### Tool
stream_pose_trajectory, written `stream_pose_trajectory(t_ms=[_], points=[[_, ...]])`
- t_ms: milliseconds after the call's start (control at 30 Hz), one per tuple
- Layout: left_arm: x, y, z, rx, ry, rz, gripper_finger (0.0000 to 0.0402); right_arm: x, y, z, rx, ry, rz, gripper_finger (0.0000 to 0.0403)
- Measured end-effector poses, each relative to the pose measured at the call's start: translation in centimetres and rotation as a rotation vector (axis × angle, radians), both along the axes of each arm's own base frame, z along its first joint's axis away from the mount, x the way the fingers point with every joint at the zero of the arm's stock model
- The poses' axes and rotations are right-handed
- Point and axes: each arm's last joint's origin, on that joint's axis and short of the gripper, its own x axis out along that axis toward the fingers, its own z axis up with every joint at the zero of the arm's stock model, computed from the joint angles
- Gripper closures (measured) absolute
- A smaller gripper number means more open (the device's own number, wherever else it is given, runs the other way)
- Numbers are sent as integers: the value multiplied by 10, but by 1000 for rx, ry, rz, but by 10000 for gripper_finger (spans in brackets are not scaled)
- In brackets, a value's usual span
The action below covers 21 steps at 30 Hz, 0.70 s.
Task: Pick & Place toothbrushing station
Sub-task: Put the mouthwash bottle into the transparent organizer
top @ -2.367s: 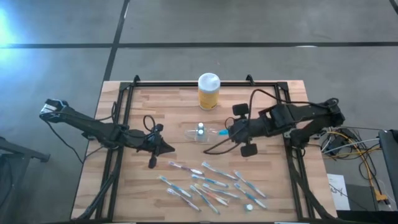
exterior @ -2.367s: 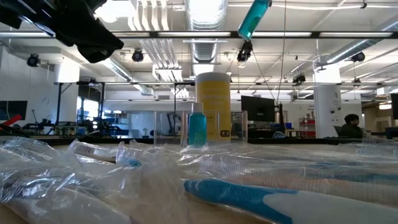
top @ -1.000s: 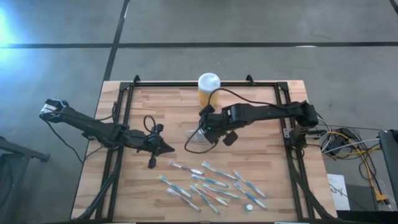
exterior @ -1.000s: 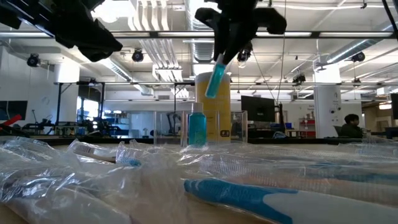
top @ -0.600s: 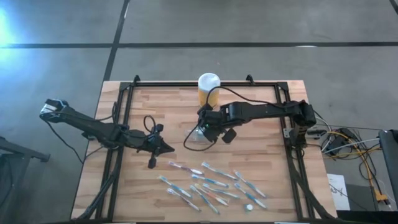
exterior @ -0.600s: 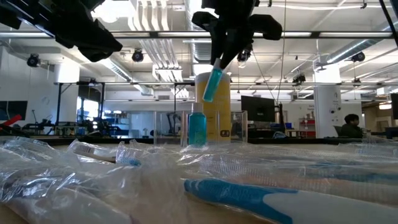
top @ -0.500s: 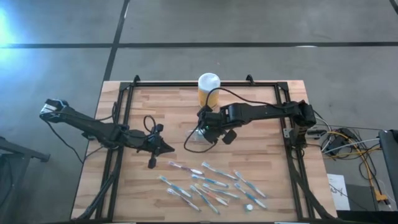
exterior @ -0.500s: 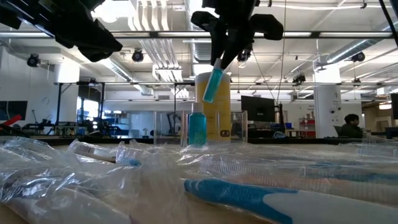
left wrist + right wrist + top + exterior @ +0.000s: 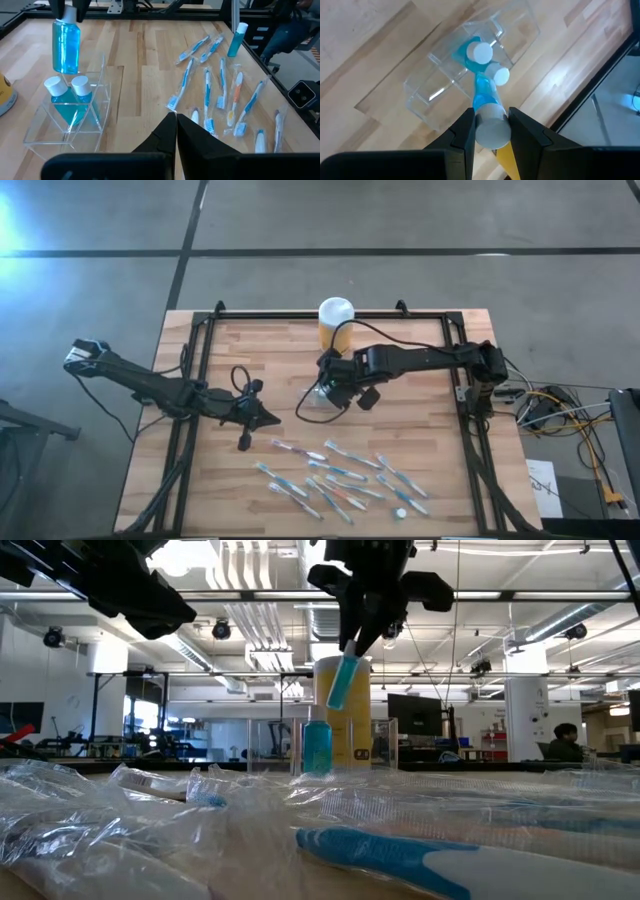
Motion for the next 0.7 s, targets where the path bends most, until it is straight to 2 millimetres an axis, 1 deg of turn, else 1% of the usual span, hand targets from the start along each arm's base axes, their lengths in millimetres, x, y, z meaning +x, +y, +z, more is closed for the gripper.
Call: stream_pose_trajectory(t_ms=[267,467,700], points=[[0,0,0,2,0,-1,385,0,-1,-13,-12,13,18,317],[0,0,0,7,-1,-2,385,3,-2,-14,-25,-9,34,317],[0,0,0,11,-1,-4,385,1,-6,-20,-26,14,24,317]])
